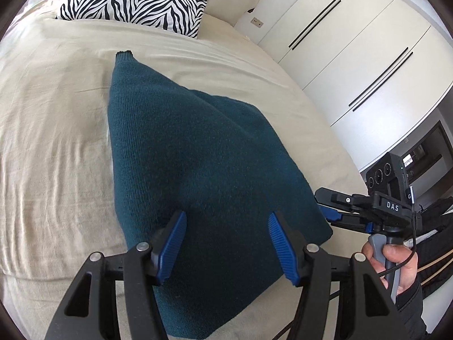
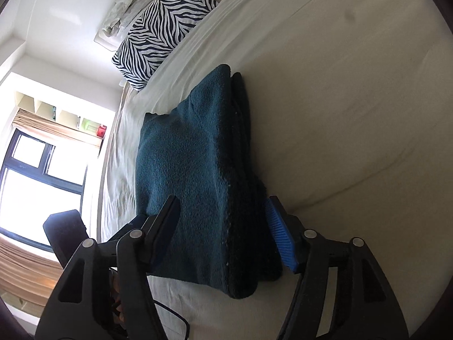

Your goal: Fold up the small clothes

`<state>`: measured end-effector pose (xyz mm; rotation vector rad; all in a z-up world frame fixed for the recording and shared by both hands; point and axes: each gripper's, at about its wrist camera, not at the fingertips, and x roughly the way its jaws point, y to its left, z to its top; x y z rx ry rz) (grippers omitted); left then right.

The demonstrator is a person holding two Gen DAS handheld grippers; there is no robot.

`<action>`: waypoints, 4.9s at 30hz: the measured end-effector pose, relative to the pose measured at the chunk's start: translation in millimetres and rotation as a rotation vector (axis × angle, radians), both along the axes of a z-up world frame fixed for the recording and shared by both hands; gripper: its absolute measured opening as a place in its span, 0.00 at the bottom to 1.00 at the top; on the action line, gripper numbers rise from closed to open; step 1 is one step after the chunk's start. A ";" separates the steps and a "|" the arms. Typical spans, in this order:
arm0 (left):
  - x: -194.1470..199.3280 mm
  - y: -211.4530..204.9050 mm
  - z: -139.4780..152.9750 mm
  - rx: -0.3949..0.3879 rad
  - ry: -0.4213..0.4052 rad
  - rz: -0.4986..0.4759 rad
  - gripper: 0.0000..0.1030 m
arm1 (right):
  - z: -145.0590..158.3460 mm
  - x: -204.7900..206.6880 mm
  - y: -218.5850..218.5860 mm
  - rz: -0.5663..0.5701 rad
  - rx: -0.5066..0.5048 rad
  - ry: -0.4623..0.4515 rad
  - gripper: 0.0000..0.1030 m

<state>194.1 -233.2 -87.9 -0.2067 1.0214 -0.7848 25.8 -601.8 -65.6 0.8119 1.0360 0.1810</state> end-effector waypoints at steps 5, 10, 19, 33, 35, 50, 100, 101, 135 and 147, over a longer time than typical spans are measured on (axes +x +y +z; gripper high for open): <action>6.9 3.8 -16.0 -0.037 0.067 0.001 0.61 | -31.9 -17.8 -1.4 0.013 -0.055 0.059 0.36; 6.6 13.5 19.3 -0.029 0.001 0.019 0.59 | -14.2 -29.2 -10.6 -0.024 -0.087 0.060 0.38; 94.2 -24.0 48.4 0.040 -0.045 0.047 0.59 | 40.5 50.2 -14.7 0.030 0.045 -0.131 0.38; 144.0 -42.5 -10.3 0.147 0.013 0.036 0.55 | -8.5 148.5 5.1 0.051 0.096 -0.045 0.31; 145.2 -41.9 -11.8 0.135 0.017 0.041 0.55 | 6.5 153.2 5.7 0.039 0.071 -0.079 0.33; 135.0 -34.8 -5.0 0.141 -0.014 0.040 0.55 | 0.4 156.0 -12.3 -0.029 0.121 -0.098 0.37; 80.5 35.2 -20.8 -0.004 0.256 0.145 0.70 | -31.1 108.9 -17.7 0.101 0.176 0.082 0.62; 82.3 33.7 -22.1 0.000 0.266 0.154 0.70 | -30.9 112.7 -13.8 0.116 0.166 0.086 0.60; -71.6 219.8 25.9 0.162 0.090 0.212 0.42 | 45.8 21.9 261.3 0.338 -0.055 -0.037 0.21; -72.5 236.7 -14.7 0.133 0.108 0.262 0.59 | -26.6 -0.6 235.8 0.208 0.167 -0.002 0.26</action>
